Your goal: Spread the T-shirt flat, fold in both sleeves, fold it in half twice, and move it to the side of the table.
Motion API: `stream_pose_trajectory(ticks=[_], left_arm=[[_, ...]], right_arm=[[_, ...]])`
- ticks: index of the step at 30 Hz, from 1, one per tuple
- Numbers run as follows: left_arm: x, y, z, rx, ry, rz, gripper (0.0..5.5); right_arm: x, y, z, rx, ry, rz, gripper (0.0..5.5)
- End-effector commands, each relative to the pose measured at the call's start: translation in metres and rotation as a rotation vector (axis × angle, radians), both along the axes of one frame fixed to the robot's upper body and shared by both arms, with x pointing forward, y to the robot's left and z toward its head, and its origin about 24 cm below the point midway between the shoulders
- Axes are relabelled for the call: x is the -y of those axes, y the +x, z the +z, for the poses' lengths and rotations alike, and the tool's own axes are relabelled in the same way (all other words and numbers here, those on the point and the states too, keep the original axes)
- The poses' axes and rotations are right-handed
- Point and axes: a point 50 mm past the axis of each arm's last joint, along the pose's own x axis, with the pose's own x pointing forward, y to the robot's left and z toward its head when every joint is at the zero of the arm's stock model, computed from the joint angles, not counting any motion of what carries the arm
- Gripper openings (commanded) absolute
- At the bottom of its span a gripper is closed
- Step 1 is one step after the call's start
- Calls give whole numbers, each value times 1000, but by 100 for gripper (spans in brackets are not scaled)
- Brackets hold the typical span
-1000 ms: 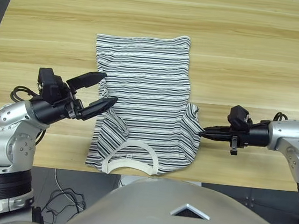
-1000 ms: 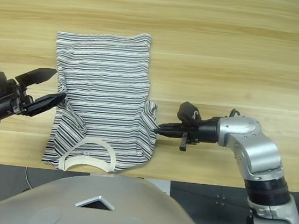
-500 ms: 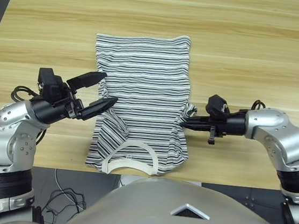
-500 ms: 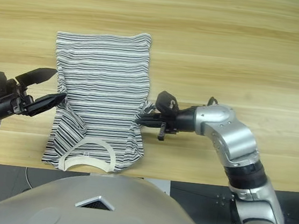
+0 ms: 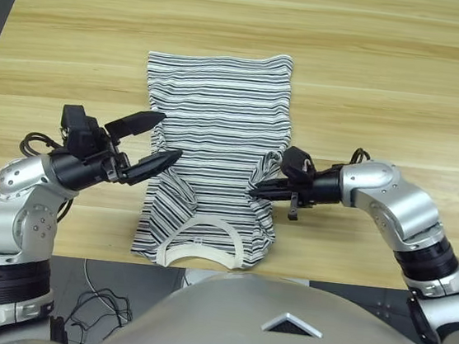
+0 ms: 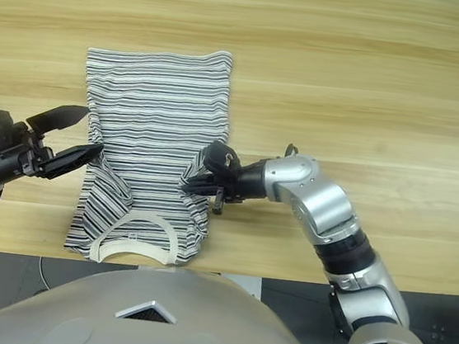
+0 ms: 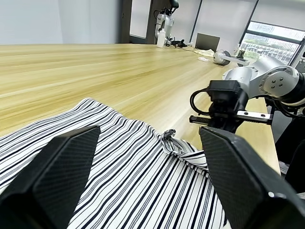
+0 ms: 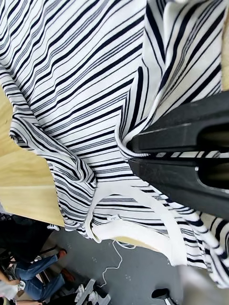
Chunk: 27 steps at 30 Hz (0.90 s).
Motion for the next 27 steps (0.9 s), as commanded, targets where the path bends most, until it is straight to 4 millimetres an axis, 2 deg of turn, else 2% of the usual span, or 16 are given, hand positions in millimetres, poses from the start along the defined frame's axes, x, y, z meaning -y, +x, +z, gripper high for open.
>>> stream_pose_trajectory(ticks=[1, 3, 7, 15, 19, 21, 23, 24, 25, 27], left_arm=[[2, 1, 1, -2, -7, -17, 389], [2, 2, 1, -11, -21, -19, 389], [4, 4, 2, -32, -52, -21, 389], [5, 8, 3, -31, -55, -25, 389], [5, 10, 5, -2, -56, 0, 389], [2, 11, 10, 56, -12, 49, 389], [-4, 7, 18, 84, 47, 54, 389], [-11, 5, 22, 118, 135, 58, 389], [-17, 3, 27, 194, 267, 57, 389], [-23, -13, 31, 350, 632, -94, 405]], right_arm=[[-4, 6, -1, 8, -12, -16, 11], [-6, 10, -3, -6, -1, -43, 11], [-11, 18, -7, -34, 30, -110, 76], [-19, 18, -8, -58, 67, -118, 221], [-14, 18, 2, -53, 109, -94, 224], [11, 25, 25, -89, 221, -119, 224], [44, 30, 44, -110, 314, -162, 224], [65, 32, 48, -92, 315, -190, 224], [84, 31, 48, -32, 268, -207, 224], [116, 19, 39, 149, 42, -142, 227]])
